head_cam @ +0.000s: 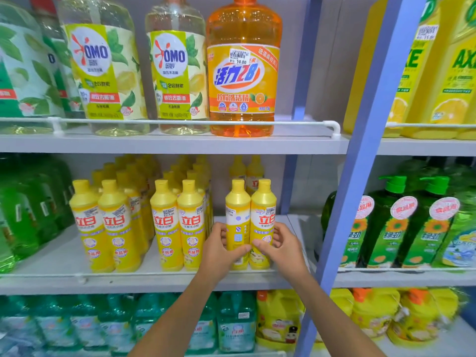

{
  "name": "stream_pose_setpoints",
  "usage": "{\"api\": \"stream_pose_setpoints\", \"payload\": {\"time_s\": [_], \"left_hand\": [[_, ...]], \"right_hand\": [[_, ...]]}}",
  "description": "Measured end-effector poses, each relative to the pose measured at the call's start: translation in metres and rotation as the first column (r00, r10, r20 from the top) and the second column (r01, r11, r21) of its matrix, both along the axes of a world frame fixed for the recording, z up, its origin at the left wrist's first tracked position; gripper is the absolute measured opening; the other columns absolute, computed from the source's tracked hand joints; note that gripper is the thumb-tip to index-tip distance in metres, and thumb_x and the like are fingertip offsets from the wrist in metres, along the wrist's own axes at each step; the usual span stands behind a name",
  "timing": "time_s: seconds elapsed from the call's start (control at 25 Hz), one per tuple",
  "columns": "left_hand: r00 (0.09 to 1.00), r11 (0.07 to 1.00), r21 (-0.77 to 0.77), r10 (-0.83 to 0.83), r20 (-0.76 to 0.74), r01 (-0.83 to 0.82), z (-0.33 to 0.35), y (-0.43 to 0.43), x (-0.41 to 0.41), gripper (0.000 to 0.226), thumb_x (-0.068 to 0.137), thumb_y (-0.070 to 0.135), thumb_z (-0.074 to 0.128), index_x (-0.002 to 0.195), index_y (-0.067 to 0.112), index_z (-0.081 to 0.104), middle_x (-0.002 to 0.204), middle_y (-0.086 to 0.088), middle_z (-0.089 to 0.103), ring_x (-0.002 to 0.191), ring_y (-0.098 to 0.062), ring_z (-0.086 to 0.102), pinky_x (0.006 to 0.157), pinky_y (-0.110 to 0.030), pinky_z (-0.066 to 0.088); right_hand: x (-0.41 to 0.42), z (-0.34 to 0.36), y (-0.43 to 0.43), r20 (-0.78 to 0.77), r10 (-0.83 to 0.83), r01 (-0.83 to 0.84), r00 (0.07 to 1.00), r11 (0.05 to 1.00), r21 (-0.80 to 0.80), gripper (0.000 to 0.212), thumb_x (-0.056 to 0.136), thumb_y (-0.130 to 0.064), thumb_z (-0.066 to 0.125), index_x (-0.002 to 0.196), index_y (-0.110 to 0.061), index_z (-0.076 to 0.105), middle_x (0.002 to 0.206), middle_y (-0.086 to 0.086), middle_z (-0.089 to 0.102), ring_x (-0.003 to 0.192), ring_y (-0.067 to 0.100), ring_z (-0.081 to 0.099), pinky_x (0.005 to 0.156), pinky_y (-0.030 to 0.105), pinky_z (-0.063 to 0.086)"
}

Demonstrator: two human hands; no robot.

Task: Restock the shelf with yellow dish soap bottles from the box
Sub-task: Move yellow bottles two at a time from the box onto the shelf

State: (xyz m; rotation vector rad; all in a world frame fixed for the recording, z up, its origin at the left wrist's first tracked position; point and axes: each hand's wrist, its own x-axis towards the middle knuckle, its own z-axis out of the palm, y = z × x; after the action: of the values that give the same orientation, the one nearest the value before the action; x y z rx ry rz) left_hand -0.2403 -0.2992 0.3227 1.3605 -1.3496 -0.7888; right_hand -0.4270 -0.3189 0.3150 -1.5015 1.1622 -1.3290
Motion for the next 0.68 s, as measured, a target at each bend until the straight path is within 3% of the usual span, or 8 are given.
{"api": "stream_pose_setpoints", "payload": {"time_s": [0.08, 0.2, 0.36, 0.44, 0.56, 0.68], "left_hand": [[0.999, 1.0, 0.023, 0.018, 0.039, -0.019, -0.006, 0.0, -0.006, 0.067, 0.06, 0.04, 0.094, 0.111, 0.025, 0.052, 0.103, 0.008, 0.067, 0.091, -0.005, 0.066, 0.071, -0.021, 0.059], [0.991, 0.998, 0.045, -0.041, 0.127, 0.036, -0.017, -0.005, -0.003, 0.074, 0.058, 0.049, 0.091, 0.119, 0.031, 0.053, 0.11, 0.013, 0.068, 0.097, -0.002, 0.066, 0.084, -0.03, 0.059], [0.946, 0.95, 0.137, -0.298, 0.124, 0.282, -0.016, -0.005, 0.019, 0.064, 0.073, 0.027, 0.085, 0.129, 0.024, 0.054, 0.122, 0.01, 0.068, 0.11, -0.004, 0.067, 0.098, -0.039, 0.056], [0.935, 0.932, 0.149, -0.345, 0.085, 0.33, -0.015, -0.002, 0.024, 0.058, 0.075, 0.018, 0.086, 0.126, 0.016, 0.057, 0.121, 0.006, 0.07, 0.109, -0.006, 0.068, 0.098, -0.039, 0.055], [0.967, 0.986, 0.1, -0.151, 0.203, 0.133, -0.017, 0.001, 0.013, 0.058, 0.067, 0.031, 0.092, 0.112, 0.019, 0.058, 0.108, 0.009, 0.07, 0.095, -0.004, 0.068, 0.085, -0.028, 0.059], [0.948, 0.996, 0.046, 0.055, 0.313, -0.073, -0.014, -0.008, -0.006, 0.064, 0.063, 0.044, 0.09, 0.108, 0.02, 0.051, 0.108, 0.005, 0.065, 0.098, -0.013, 0.064, 0.084, -0.035, 0.057]], "right_hand": [[0.004, -0.005, 0.003, 0.03, -0.05, 0.05, 0.998, 0.999, -0.004, 0.058, 0.074, -0.025, 0.089, 0.125, -0.019, 0.061, 0.114, -0.003, 0.075, 0.105, 0.012, 0.072, 0.092, 0.041, 0.06], [0.004, -0.004, 0.003, 0.007, -0.059, 0.059, 0.998, 0.998, -0.008, 0.058, 0.075, -0.029, 0.089, 0.125, -0.02, 0.06, 0.115, -0.004, 0.074, 0.106, 0.012, 0.071, 0.093, 0.04, 0.059], [-0.006, -0.004, 0.005, -0.097, 0.014, -0.011, 0.995, 1.0, 0.026, 0.064, 0.073, -0.026, 0.09, 0.128, -0.021, 0.058, 0.118, -0.006, 0.073, 0.11, 0.01, 0.07, 0.096, 0.037, 0.058], [-0.011, -0.008, 0.008, -0.159, 0.024, -0.017, 0.987, 0.999, 0.048, 0.06, 0.073, -0.02, 0.091, 0.124, -0.021, 0.06, 0.115, -0.005, 0.074, 0.107, 0.008, 0.071, 0.095, 0.034, 0.058], [-0.011, -0.009, 0.01, -0.244, -0.016, 0.021, 0.97, 1.0, 0.017, 0.049, 0.074, -0.019, 0.09, 0.113, -0.024, 0.061, 0.104, -0.012, 0.073, 0.094, -0.005, 0.07, 0.083, 0.017, 0.057], [-0.006, -0.003, 0.006, -0.313, -0.043, 0.046, 0.949, 0.999, 0.002, 0.046, 0.076, -0.024, 0.088, 0.113, -0.025, 0.06, 0.1, -0.018, 0.07, 0.09, -0.013, 0.066, 0.077, 0.008, 0.054]]}}
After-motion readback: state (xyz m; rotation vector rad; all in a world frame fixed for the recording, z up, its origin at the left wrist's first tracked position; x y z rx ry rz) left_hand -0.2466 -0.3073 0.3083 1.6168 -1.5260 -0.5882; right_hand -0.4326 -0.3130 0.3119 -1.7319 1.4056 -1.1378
